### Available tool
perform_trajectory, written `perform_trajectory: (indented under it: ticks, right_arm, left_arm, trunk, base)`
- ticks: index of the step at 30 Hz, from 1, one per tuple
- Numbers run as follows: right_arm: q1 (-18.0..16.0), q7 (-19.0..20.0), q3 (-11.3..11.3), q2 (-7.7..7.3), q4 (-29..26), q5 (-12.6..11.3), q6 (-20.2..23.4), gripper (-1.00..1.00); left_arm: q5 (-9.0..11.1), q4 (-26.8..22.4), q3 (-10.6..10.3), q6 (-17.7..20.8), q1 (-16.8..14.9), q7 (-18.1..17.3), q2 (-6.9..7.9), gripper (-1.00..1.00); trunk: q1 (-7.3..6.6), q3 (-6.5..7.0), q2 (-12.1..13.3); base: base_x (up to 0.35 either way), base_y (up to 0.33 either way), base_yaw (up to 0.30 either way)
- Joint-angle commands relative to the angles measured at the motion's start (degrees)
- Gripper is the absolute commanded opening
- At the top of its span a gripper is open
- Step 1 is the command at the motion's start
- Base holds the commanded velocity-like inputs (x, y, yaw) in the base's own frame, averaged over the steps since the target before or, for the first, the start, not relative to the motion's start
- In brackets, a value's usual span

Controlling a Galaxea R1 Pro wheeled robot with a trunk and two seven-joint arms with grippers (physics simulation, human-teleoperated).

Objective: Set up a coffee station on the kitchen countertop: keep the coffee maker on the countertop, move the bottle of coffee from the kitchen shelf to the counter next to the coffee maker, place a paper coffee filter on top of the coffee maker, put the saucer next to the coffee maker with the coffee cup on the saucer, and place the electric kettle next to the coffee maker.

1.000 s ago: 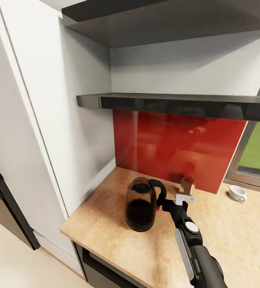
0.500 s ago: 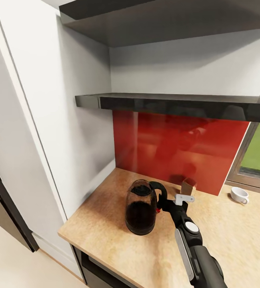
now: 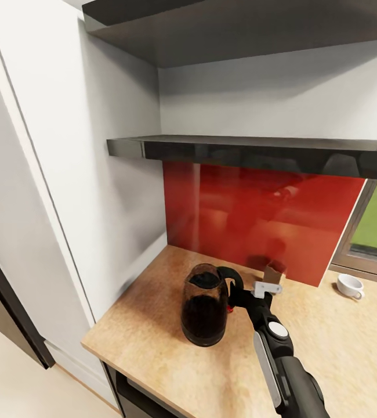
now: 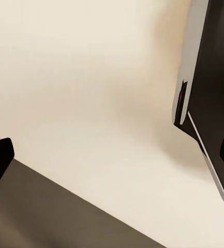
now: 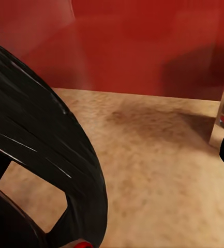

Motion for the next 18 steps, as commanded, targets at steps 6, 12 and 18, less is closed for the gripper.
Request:
perform_trajectory:
  ticks: [6,12,18]
  right_arm:
    - [0.0,-0.1,0.0,0.03,-0.1,-0.1,0.3,-1.0]
    - [0.0,-0.1,0.0,0.02,-0.1,0.0,0.3,-1.0]
    - [0.0,0.0,0.0,-0.05,-0.1,-0.1,0.3,-1.0]
  left_arm:
    - [0.4,-0.1,-0.2,-0.1,0.0,0.1,0.0,1.0]
    - [0.4,-0.1,-0.2,-0.1,0.0,0.1,0.08,1.0]
    - [0.4,-0.1,-0.2,-0.1,0.0,0.1,0.01,1.0]
  trunk:
    - [0.04,-0.12,-0.1]
    - [0.04,-0.12,-0.1]
    - [0.04,-0.12,-0.1]
  base:
    - [0.0,0.0,0.0]
    - [0.0,0.0,0.0]
    - [0.0,0.0,0.0]
